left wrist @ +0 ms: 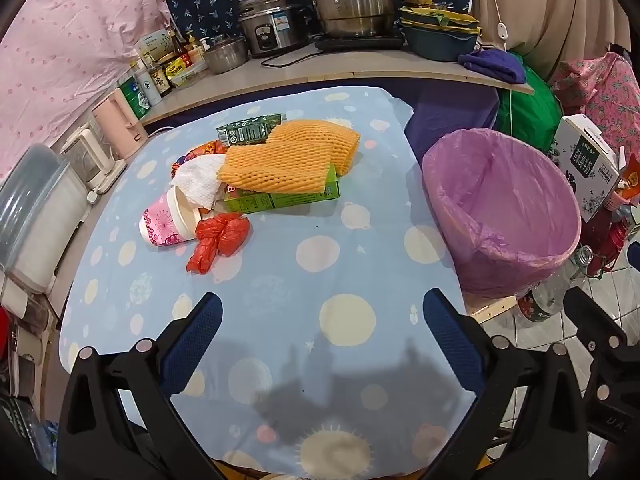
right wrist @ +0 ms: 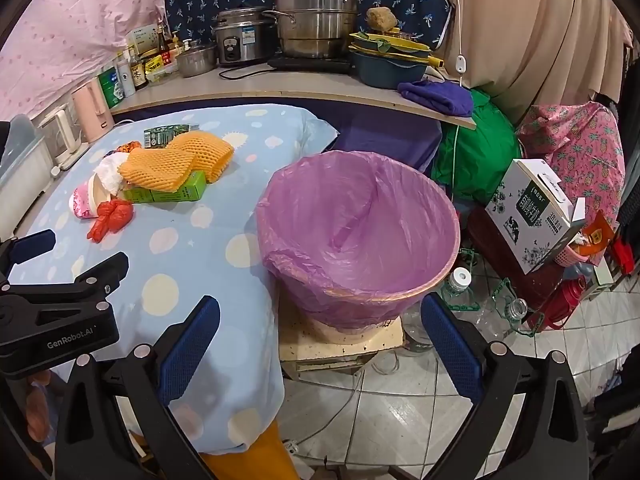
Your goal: Collect trash
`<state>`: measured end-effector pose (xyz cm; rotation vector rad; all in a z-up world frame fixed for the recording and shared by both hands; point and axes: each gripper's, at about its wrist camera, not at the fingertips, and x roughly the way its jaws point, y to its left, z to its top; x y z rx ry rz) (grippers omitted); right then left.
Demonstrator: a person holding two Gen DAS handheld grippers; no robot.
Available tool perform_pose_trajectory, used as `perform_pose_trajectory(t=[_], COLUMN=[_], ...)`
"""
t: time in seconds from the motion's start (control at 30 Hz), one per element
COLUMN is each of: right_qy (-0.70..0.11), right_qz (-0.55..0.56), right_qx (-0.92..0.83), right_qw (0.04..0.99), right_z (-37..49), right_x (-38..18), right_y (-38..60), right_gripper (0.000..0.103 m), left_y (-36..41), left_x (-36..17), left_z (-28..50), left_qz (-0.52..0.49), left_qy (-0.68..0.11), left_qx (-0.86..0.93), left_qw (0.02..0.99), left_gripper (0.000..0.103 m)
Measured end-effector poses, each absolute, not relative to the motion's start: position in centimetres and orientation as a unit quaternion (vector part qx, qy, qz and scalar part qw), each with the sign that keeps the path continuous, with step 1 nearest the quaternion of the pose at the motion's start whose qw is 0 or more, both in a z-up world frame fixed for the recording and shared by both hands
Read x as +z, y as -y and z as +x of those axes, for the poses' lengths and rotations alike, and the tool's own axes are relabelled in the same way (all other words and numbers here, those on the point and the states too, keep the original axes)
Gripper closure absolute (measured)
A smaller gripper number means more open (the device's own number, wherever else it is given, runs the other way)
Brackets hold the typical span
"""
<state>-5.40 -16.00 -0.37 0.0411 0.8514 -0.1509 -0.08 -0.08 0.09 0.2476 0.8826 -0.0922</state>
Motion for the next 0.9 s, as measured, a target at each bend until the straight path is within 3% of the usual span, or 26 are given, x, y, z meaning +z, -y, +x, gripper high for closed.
perform_pose_trajectory(t=[0.9], right_qy=[-0.411], right_qz=[0.022], right_qx=[-0.072], right_qw=[0.909], right_z=[-5.33], right_x=[-0.15], right_y=[16.01], right_gripper=[0.007], left_y=[0.14], left_x=[0.22], left_z=[-0.26], left_qz=[0.12], left_qy=[-0.426], left_qx=[-0.045], left_qw=[0.896], left_gripper=[0.007])
